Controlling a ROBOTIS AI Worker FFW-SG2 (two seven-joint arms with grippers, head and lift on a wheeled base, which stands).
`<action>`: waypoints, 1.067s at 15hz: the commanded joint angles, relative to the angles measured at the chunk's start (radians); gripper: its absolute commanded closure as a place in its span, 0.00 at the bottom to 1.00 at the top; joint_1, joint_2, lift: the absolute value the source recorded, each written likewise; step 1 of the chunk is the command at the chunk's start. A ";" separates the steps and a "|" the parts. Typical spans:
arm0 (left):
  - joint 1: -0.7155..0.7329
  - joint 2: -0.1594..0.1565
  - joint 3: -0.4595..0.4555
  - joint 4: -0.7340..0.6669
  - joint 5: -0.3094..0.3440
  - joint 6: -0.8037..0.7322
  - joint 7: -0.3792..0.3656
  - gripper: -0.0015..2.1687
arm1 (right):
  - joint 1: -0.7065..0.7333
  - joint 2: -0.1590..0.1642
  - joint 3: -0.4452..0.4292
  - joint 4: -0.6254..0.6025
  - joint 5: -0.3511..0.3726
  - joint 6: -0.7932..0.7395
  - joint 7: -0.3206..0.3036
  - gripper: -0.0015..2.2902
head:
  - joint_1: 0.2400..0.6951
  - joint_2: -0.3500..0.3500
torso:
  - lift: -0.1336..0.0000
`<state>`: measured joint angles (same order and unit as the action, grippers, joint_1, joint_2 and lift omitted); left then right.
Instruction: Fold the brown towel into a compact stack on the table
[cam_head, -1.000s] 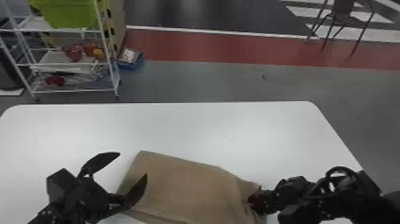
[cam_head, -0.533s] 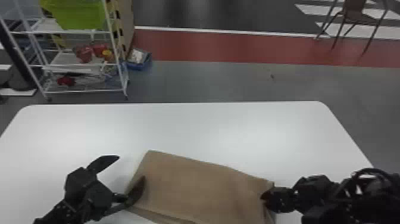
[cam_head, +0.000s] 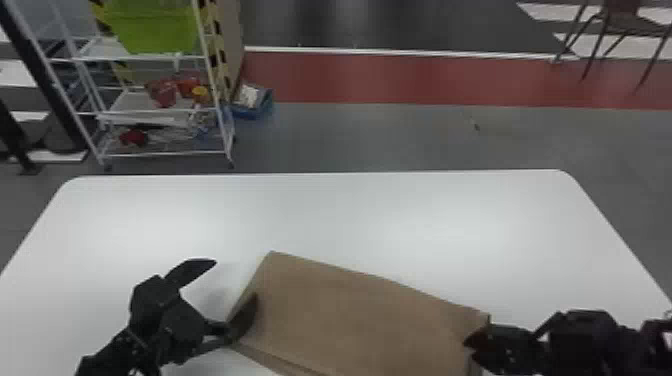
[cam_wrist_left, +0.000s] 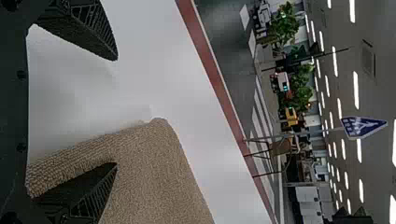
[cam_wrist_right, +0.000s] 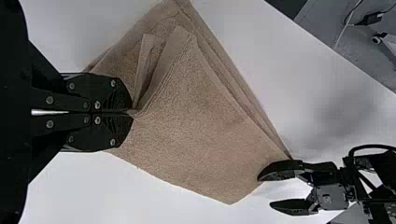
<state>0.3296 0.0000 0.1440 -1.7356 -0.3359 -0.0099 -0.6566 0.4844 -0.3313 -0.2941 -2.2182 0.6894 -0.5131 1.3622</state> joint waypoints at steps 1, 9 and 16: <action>-0.003 -0.003 -0.001 0.004 0.000 0.003 0.000 0.04 | 0.025 0.000 -0.002 -0.008 -0.007 0.003 0.005 0.75 | 1.00 0.44 | 0.11; -0.004 -0.003 -0.003 0.001 0.000 0.015 -0.006 0.04 | 0.082 -0.005 0.015 -0.012 -0.001 0.022 0.005 0.75 | 1.00 0.45 | 0.11; -0.004 -0.003 -0.004 -0.001 0.000 0.022 -0.006 0.04 | 0.091 -0.011 0.013 -0.023 -0.057 0.071 0.005 0.75 | 1.00 0.45 | 0.11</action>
<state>0.3252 0.0000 0.1384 -1.7348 -0.3359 0.0067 -0.6627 0.5792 -0.3405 -0.2753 -2.2379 0.6566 -0.4482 1.3622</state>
